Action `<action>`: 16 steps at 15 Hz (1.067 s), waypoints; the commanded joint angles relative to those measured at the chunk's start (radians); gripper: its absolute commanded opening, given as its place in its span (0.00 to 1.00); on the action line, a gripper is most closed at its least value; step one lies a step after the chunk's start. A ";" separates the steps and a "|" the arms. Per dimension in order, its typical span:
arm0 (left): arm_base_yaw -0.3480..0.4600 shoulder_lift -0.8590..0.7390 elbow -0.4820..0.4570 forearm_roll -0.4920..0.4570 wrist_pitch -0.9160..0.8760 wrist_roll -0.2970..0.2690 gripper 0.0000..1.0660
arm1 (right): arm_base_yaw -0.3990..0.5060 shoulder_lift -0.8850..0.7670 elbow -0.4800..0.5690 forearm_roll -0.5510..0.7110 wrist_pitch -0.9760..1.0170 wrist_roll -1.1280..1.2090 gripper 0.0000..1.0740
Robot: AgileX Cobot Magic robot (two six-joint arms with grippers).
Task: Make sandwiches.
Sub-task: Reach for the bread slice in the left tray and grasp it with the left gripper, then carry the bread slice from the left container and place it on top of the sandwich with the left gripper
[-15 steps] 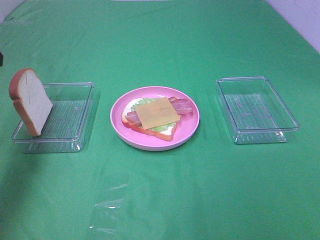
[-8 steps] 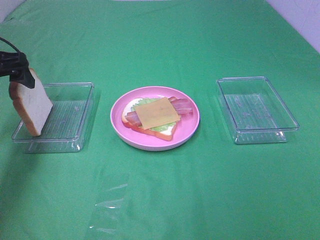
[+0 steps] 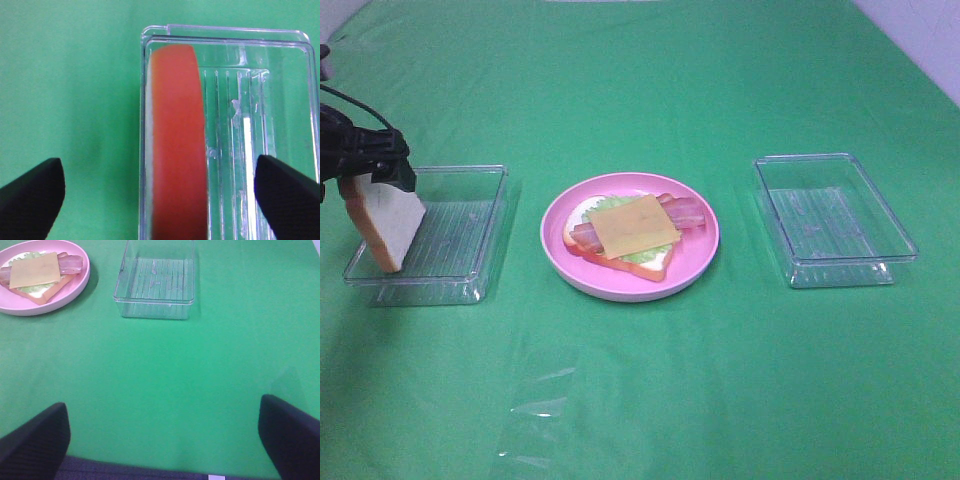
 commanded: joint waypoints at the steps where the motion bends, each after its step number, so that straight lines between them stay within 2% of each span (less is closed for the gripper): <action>1: -0.006 0.000 -0.005 -0.017 -0.019 0.008 0.86 | -0.006 -0.033 0.002 -0.002 -0.003 -0.002 0.92; 3: -0.006 0.000 -0.005 -0.038 -0.009 0.009 0.72 | -0.006 -0.033 0.002 -0.002 -0.003 -0.002 0.92; 6: -0.006 0.000 -0.005 -0.059 -0.018 -0.007 0.33 | -0.006 -0.033 0.002 -0.002 -0.003 -0.002 0.92; 7: -0.006 0.000 -0.005 -0.073 -0.025 -0.009 0.23 | -0.006 -0.033 0.002 -0.002 -0.003 -0.002 0.92; 8: -0.006 0.000 -0.005 -0.084 -0.027 -0.009 0.20 | -0.006 -0.033 0.002 -0.002 -0.003 -0.002 0.92; 11: -0.006 -0.005 -0.005 -0.120 -0.010 -0.008 0.20 | -0.006 -0.033 0.002 -0.002 -0.003 -0.002 0.92; 16: -0.006 -0.083 -0.022 -0.123 0.024 -0.008 0.20 | -0.006 -0.033 0.002 -0.002 -0.003 -0.002 0.92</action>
